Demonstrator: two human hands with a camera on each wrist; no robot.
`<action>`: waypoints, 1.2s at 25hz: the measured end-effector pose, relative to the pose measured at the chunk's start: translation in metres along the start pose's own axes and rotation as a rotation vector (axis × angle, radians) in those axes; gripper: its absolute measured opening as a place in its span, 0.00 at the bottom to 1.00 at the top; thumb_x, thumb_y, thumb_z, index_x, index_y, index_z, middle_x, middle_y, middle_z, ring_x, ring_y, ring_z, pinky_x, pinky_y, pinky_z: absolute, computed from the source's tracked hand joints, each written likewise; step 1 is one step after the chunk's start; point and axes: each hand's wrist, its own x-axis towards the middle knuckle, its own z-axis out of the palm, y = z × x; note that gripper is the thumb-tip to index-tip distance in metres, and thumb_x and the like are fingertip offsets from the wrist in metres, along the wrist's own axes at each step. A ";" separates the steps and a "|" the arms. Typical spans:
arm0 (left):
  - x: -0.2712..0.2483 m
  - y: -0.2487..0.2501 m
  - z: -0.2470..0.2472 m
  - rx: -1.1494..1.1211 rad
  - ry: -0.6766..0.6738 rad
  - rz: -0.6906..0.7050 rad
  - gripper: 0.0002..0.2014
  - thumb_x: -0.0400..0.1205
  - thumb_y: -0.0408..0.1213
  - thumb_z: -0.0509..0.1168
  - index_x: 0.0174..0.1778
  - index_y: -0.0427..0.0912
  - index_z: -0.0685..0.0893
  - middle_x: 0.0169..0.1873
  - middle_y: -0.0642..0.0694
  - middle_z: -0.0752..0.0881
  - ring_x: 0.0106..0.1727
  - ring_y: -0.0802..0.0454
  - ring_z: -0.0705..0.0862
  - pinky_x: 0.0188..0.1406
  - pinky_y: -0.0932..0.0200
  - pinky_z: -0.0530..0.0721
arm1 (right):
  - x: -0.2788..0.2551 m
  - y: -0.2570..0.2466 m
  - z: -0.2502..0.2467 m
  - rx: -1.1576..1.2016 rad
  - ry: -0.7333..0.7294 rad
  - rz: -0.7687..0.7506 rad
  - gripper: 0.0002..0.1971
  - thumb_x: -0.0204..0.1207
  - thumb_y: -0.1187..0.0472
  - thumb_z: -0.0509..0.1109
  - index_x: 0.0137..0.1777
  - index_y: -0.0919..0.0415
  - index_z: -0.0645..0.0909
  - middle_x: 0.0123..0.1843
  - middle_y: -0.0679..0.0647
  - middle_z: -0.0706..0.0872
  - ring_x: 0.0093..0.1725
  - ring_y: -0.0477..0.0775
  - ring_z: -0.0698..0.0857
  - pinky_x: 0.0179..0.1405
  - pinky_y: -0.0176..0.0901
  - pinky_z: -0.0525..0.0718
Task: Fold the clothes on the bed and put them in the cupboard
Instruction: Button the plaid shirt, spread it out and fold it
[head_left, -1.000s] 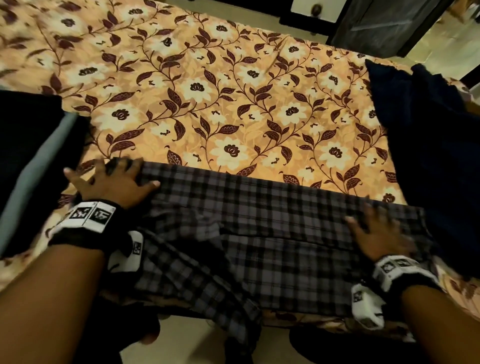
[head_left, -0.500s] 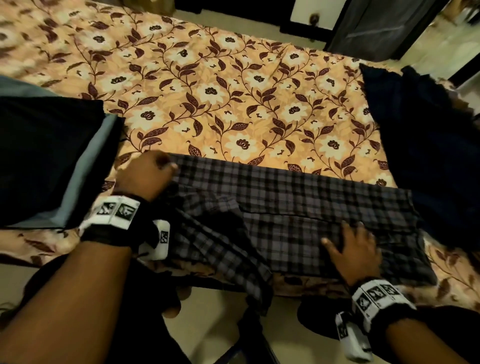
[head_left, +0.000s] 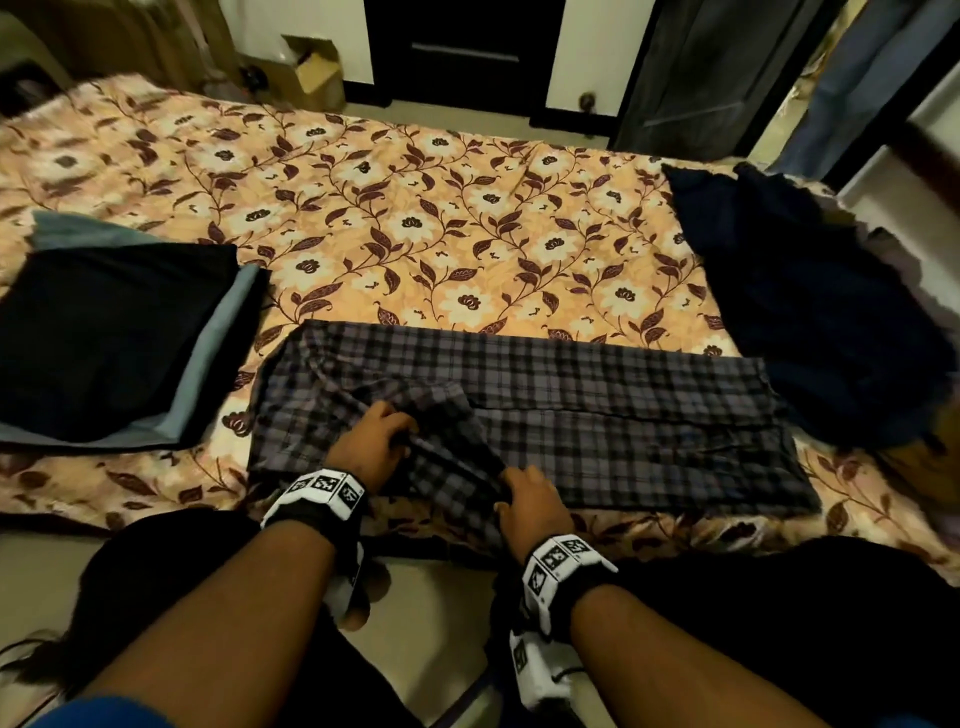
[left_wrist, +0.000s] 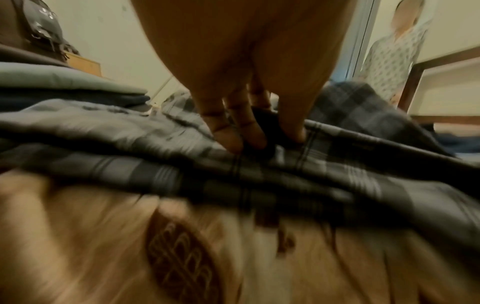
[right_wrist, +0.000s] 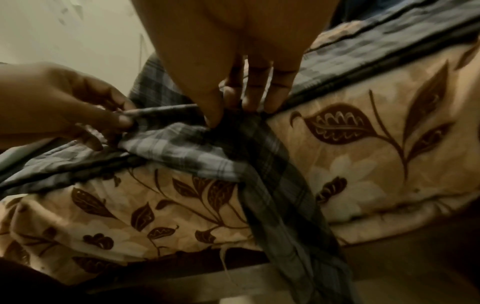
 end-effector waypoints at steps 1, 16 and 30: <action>0.001 0.001 -0.002 -0.033 0.046 0.025 0.06 0.82 0.35 0.67 0.53 0.50 0.85 0.56 0.44 0.76 0.55 0.39 0.81 0.48 0.49 0.80 | 0.002 -0.002 -0.004 -0.004 0.020 -0.027 0.14 0.83 0.58 0.62 0.66 0.58 0.75 0.66 0.58 0.76 0.66 0.62 0.75 0.62 0.53 0.78; 0.014 0.009 -0.045 -0.320 0.423 0.165 0.08 0.79 0.30 0.72 0.41 0.50 0.84 0.40 0.47 0.86 0.44 0.48 0.84 0.46 0.51 0.82 | -0.024 0.046 -0.061 0.342 -0.355 -0.170 0.08 0.76 0.65 0.68 0.52 0.53 0.81 0.51 0.54 0.86 0.53 0.52 0.86 0.55 0.46 0.84; 0.060 0.025 -0.049 0.000 0.410 0.105 0.13 0.81 0.45 0.68 0.35 0.41 0.80 0.33 0.47 0.80 0.35 0.47 0.77 0.35 0.49 0.77 | -0.005 0.131 -0.243 -0.413 -0.716 0.002 0.08 0.67 0.53 0.79 0.42 0.41 0.83 0.42 0.42 0.86 0.44 0.45 0.85 0.40 0.40 0.82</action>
